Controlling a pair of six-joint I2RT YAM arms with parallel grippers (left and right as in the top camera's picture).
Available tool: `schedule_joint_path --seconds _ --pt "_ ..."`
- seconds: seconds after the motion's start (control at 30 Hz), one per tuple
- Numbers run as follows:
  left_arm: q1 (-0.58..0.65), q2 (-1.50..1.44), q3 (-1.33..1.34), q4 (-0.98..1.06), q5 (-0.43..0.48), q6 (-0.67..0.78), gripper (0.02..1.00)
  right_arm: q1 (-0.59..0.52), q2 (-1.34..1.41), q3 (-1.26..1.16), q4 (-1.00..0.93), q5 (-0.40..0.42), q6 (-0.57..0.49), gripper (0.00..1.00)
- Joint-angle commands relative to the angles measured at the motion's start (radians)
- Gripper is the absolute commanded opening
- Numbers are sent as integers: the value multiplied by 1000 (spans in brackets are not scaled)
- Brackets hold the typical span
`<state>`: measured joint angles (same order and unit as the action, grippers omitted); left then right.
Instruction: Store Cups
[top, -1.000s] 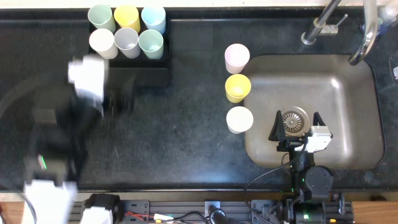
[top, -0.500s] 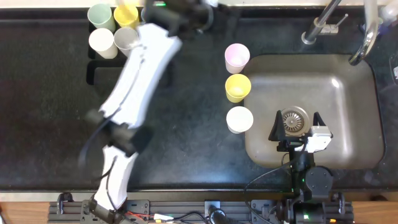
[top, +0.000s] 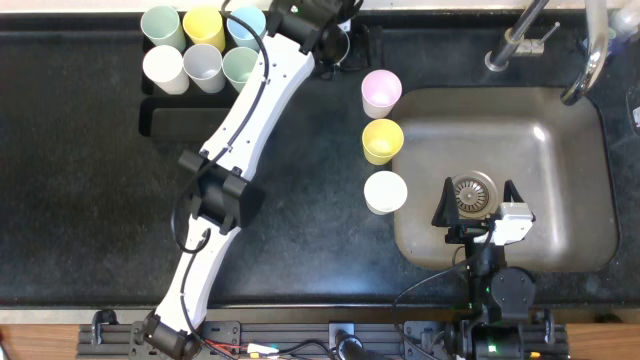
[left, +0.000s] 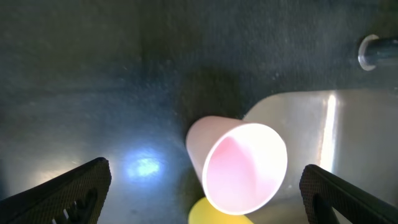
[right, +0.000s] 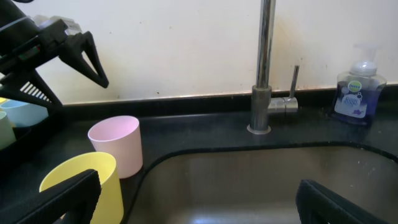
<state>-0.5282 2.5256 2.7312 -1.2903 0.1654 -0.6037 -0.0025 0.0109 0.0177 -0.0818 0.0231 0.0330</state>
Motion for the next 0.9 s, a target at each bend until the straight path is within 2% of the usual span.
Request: schedule_joint_path --seconds 0.03,0.23,0.9 --pt "-29 45 25 -11 54 -29 1000 -3 -7 -13 5 -4 5 998" --pt "-32 72 25 -119 58 -31 1000 -3 -7 -13 5 -4 5 998" --pt "-30 116 23 -111 14 -30 1000 -3 -7 -13 5 -4 5 998"
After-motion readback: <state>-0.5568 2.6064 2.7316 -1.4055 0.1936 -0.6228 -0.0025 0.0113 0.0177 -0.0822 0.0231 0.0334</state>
